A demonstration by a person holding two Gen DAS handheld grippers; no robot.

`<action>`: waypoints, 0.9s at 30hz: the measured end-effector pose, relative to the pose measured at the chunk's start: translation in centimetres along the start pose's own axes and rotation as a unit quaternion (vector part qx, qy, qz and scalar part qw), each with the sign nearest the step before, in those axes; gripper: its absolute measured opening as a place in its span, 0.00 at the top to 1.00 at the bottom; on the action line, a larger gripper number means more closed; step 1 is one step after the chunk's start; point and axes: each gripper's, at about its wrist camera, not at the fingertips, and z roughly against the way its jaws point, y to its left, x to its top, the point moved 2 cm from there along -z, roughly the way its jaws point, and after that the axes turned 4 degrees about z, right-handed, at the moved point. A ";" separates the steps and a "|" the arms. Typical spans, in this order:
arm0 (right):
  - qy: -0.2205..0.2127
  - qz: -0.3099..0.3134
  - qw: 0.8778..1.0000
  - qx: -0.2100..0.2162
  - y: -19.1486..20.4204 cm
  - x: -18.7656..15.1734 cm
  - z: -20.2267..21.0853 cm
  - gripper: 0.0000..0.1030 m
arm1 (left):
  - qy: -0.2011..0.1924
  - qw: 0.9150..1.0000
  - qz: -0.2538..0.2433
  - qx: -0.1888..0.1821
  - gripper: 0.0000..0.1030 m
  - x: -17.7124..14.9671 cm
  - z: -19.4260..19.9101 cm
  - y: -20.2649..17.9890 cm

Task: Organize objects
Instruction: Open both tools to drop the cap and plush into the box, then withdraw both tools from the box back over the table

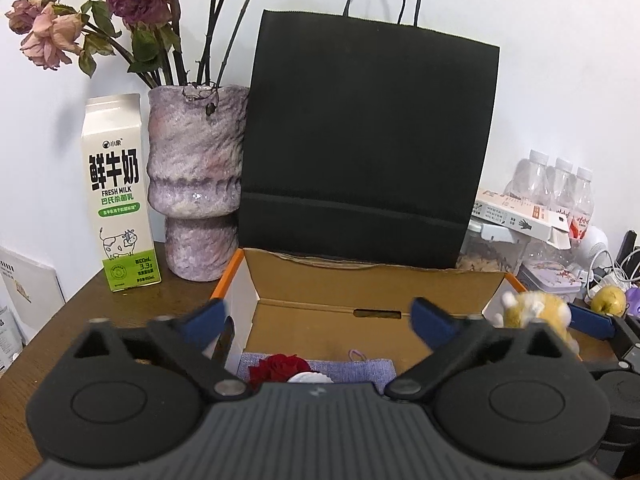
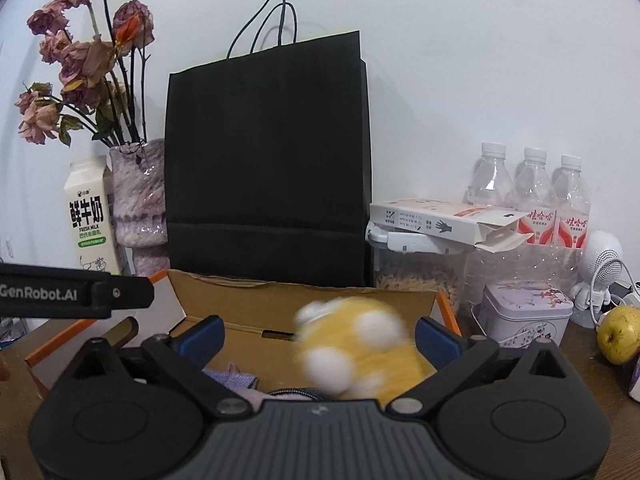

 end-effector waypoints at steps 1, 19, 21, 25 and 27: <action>0.000 0.000 1.000 0.000 0.0 0.0 0.0 0.00 | 0.000 1.000 0.000 0.000 0.00 0.0 0.0 0.0; 0.003 0.002 1.000 0.001 0.1 -0.1 0.2 0.00 | -0.002 1.000 0.004 0.005 0.00 0.0 0.3 0.1; 0.001 0.002 1.000 0.001 0.1 -0.1 0.4 0.00 | -0.003 1.000 0.005 0.005 0.00 0.0 0.5 0.1; -0.003 0.003 1.000 -0.001 0.2 -0.1 0.7 0.00 | -0.006 1.000 0.004 0.003 0.00 0.0 0.8 0.1; -0.004 0.003 1.000 -0.003 0.3 -0.2 0.8 0.00 | -0.008 1.000 0.001 0.003 0.00 -0.1 1.0 0.1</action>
